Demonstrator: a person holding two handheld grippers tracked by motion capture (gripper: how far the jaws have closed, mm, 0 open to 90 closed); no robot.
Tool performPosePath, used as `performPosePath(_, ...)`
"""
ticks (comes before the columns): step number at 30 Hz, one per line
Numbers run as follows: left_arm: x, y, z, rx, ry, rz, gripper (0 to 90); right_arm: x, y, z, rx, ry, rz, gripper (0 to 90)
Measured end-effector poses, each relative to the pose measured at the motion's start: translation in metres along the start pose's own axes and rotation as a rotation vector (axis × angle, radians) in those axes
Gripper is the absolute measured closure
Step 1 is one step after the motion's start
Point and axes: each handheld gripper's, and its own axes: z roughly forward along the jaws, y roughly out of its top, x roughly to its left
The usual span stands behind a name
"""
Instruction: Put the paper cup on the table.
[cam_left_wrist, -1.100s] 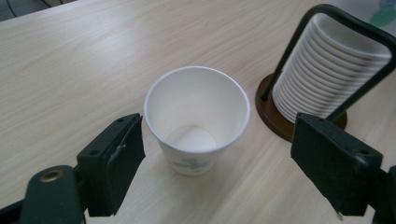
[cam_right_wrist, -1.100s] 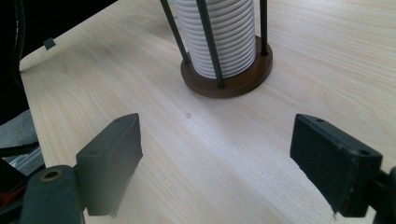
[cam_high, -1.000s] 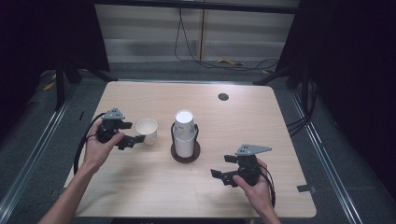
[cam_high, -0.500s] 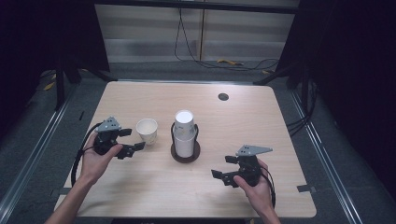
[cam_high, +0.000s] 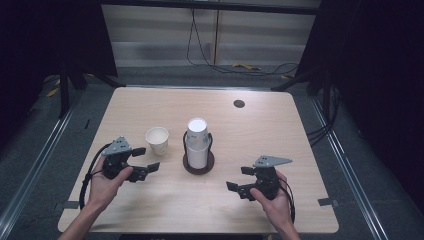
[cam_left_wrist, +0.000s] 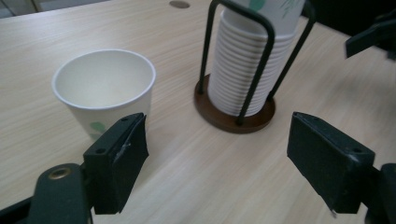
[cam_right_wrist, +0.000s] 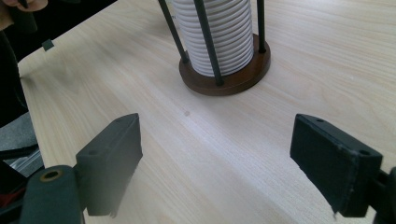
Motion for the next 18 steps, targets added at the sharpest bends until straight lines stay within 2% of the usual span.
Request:
performPosePath(1, -0.001, -0.002, 0.0, -0.009, 0.005, -0.001, 20.2, 0.0, 0.0, 0.0, 0.0, 0.003, -0.002, 16.2)
performPosePath(2, -0.003, -0.003, 0.0, -0.001, 0.036, 0.024, 20.2, 0.0, 0.0, 0.001, 0.001, 0.003, 0.0, 16.2)
performPosePath(3, -0.005, -0.004, 0.0, 0.009, 0.049, 0.051, 20.2, 0.0, 0.0, 0.001, 0.001, 0.004, -0.001, 16.2)
performPosePath(5, -0.008, -0.007, -0.001, 0.007, 0.011, 0.043, 20.1, 0.001, 0.0, 0.002, 0.003, 0.005, -0.002, 16.2)
performPosePath(7, -0.012, -0.01, -0.002, 0.005, 0.019, 0.06, 20.0, 0.001, 0.0, 0.002, 0.002, 0.008, -0.006, 16.2)
performPosePath(10, -0.015, -0.016, -0.002, 0.004, 0.003, 0.034, 19.1, 0.001, 0.0, 0.002, 0.002, 0.005, -0.003, 16.2)
performPosePath(12, -0.017, -0.021, -0.001, 0.011, 0.045, 0.057, 19.0, 0.001, -0.001, 0.002, 0.001, 0.006, -0.002, 16.2)
performPosePath(13, -0.018, -0.024, 0.001, 0.021, 0.048, 0.057, 18.7, 0.002, -0.001, 0.002, 0.0, 0.007, -0.002, 16.2)
performPosePath(15, -0.018, -0.027, 0.001, 0.034, 0.025, 0.046, 18.5, 0.002, -0.001, 0.003, -0.001, 0.007, -0.009, 16.2)
performPosePath(16, -0.018, -0.028, 0.0, 0.031, 0.025, 0.047, 18.5, 0.003, -0.002, 0.004, 0.002, 0.004, -0.007, 16.2)
performPosePath(18, -0.017, -0.032, 0.001, 0.024, 0.033, 0.025, 17.4, 0.003, -0.003, 0.005, 0.008, 0.005, -0.013, 16.2)
